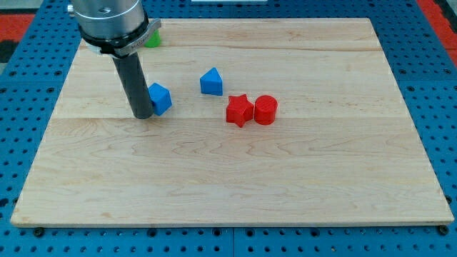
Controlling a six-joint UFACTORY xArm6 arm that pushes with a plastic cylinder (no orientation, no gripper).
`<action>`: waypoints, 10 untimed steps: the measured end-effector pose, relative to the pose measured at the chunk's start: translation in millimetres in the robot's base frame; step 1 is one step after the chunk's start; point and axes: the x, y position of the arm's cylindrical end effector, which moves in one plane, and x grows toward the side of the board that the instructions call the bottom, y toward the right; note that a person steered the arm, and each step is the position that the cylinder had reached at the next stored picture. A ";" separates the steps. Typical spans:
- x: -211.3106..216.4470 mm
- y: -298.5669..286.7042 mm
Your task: Move the blue cube to the center of the board
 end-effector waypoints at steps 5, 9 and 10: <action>-21.6 24.5; -44.3 115.1; -62.7 138.0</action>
